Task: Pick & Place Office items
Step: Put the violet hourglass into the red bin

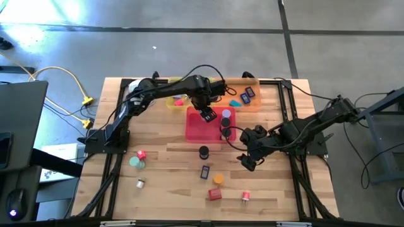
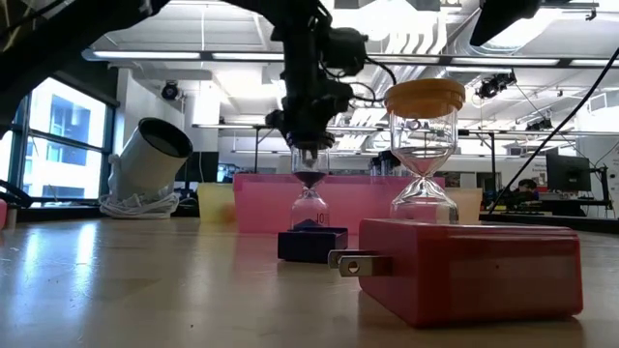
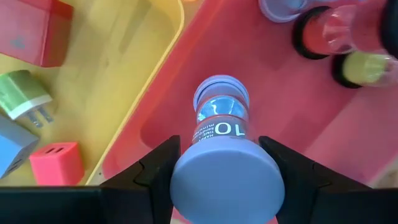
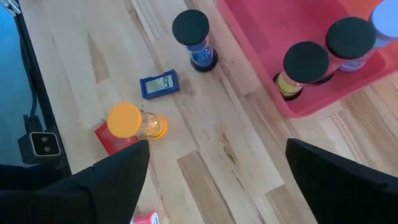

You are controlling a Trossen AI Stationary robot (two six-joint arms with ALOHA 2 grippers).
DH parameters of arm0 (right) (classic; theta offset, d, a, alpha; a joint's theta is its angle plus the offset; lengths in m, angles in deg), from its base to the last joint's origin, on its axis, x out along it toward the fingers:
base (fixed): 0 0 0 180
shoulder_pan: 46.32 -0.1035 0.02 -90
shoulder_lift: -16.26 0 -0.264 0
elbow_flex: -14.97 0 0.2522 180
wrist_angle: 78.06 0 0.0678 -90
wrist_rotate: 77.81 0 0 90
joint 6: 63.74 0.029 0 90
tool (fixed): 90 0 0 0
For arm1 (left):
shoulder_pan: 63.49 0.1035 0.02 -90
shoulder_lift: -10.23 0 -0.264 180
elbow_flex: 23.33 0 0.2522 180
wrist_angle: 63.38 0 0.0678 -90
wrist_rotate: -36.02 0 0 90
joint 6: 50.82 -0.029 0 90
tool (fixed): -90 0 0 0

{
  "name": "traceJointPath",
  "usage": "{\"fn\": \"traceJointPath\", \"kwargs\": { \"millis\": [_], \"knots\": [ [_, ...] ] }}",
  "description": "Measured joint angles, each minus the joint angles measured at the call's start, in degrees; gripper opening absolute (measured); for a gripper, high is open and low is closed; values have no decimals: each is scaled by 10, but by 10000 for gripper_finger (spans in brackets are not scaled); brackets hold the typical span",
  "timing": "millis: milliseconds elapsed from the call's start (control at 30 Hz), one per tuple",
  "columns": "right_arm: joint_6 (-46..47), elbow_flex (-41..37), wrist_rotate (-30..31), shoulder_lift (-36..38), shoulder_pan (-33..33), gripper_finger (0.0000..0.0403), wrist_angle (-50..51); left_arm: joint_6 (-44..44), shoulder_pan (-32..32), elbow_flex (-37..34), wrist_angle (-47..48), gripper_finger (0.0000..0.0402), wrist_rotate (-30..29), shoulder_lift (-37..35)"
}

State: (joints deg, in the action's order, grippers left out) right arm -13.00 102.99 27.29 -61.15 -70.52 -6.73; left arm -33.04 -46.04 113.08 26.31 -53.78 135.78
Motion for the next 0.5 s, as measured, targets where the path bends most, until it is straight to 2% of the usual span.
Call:
{"fn": "traceJointPath", "kwargs": {
  "millis": [300, 500],
  "knots": [
    [0, 0, 15, 0, 0, 366, 11, -10, 1, 0, -4, 197, 2, 43],
    [0, 0, 15, 0, 0, 366, 20, -26, 1, 0, -19, 197, 7, 46]
  ]
}}
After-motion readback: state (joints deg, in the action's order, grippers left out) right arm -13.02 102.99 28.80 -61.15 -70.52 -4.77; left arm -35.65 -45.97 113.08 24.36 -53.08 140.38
